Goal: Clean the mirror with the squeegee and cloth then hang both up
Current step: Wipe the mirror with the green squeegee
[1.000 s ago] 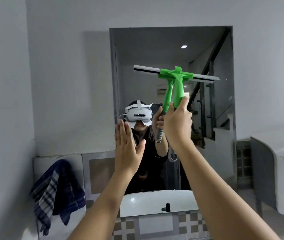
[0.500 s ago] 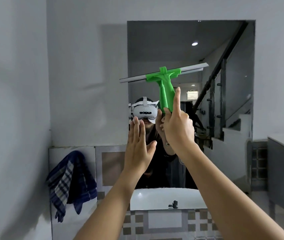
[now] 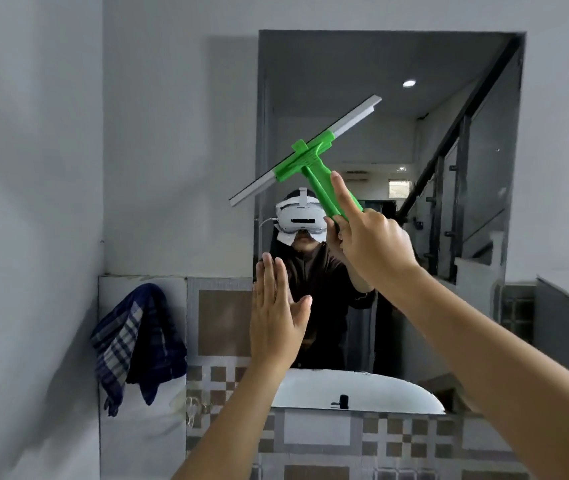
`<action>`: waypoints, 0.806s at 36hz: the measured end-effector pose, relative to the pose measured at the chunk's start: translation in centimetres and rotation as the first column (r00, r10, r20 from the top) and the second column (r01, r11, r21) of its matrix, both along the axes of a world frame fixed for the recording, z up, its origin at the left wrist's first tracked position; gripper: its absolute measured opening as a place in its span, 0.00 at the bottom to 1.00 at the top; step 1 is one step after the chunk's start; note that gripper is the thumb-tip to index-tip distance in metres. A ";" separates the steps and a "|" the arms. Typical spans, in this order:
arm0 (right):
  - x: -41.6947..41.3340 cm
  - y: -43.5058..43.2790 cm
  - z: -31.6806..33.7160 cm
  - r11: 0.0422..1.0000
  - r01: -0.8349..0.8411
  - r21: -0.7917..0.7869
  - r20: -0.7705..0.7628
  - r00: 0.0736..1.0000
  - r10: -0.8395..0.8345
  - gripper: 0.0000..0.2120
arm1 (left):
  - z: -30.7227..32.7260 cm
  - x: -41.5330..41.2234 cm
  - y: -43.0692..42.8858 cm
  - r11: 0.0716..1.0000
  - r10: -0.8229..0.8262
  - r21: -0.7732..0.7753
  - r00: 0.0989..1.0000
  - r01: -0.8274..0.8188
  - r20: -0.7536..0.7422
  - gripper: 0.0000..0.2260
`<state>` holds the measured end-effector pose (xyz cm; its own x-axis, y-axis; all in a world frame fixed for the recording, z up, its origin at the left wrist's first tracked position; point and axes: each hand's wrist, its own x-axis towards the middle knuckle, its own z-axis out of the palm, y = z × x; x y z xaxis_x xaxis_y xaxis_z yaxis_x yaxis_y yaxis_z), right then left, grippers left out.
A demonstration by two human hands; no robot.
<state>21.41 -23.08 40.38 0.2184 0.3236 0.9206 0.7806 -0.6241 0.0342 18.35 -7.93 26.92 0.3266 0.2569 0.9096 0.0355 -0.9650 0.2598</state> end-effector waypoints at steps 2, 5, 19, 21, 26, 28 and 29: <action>0.5 -0.9 0.6 0.998 0.029 -0.051 0.025 0.999 -0.028 0.30 | -0.7 0.2 -0.1 1.000 0.010 -0.009 1.000 -0.010 0.006 0.35; 1.4 -2.5 1.3 0.987 0.089 -0.134 0.070 0.994 -0.080 0.29 | -1.5 0.3 -0.4 0.999 0.026 -0.027 1.000 -0.026 0.004 0.35; 5.0 -10.5 3.4 0.928 0.148 -0.342 0.156 0.983 -0.099 0.28 | -2.1 0.5 -0.3 1.000 0.023 -0.006 0.999 -0.023 0.027 0.37; 5.8 -11.8 3.2 0.924 0.159 -0.347 0.149 0.982 -0.113 0.28 | -2.1 0.6 -0.3 0.999 0.033 -0.016 0.999 -0.032 0.015 0.38; 7.3 -15.3 2.3 0.923 0.165 -0.346 0.134 0.983 -0.125 0.28 | -2.0 0.7 -0.4 0.996 0.061 -0.060 0.998 -0.062 -0.008 0.37; 7.7 -16.8 1.9 0.929 0.172 -0.328 0.112 0.983 -0.143 0.27 | -1.9 0.7 -0.4 0.994 0.065 -0.083 0.998 -0.066 -0.018 0.38; 7.8 -17.4 1.6 0.930 0.175 -0.323 0.098 0.984 -0.150 0.27 | -1.8 0.8 -0.4 0.994 0.078 -0.081 0.997 -0.079 -0.022 0.39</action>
